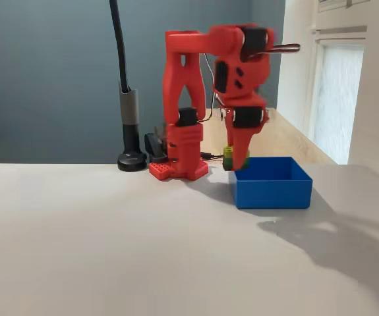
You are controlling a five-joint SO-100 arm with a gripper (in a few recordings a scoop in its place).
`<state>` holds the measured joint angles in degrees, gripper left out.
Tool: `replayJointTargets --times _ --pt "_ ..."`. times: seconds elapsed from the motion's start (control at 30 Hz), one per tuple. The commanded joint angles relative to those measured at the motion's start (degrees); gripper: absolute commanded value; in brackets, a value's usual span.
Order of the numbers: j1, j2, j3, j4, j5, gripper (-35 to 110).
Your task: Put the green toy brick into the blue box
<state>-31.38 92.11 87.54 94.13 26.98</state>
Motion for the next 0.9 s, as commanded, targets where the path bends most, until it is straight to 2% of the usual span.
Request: replayJointTargets --times 0.0,0.43,0.87 --pt "-7.29 4.75 -0.26 1.23 3.25 0" --pt "-24.43 4.48 0.97 0.97 11.69 0" --pt "-26.89 4.31 5.36 -4.04 11.16 2"
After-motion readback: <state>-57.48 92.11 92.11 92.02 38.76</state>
